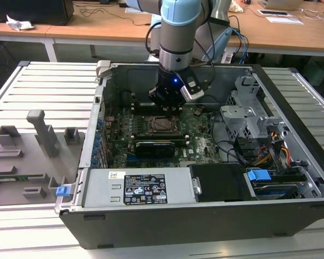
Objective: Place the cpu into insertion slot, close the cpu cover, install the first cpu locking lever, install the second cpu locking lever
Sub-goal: 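Install the first cpu locking lever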
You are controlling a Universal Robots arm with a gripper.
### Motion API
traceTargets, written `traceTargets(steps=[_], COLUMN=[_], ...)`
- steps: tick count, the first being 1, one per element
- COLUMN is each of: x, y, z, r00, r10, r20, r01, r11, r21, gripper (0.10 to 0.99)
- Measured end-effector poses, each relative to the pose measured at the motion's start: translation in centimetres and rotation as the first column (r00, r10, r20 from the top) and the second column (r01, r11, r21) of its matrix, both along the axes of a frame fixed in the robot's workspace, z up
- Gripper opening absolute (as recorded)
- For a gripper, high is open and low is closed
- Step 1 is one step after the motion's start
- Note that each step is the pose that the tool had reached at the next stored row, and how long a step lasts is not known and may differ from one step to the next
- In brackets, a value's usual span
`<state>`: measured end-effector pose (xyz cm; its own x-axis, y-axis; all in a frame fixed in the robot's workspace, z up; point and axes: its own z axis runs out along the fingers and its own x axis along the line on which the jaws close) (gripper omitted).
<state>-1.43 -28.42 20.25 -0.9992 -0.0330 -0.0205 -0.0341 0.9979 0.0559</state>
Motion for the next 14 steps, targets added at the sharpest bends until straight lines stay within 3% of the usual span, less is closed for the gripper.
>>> traceTargets(steps=[5, 14], x=[0.00, 0.00], y=[-0.01, -0.51], z=[0.98, 0.98], r00=[1.0000, 1.0000], r10=[0.000, 0.000], r20=[-0.0003, -0.0003], r01=[0.000, 0.000], r11=[1.0000, 1.0000], r21=[-0.001, -0.001], gripper=[0.106, 0.106])
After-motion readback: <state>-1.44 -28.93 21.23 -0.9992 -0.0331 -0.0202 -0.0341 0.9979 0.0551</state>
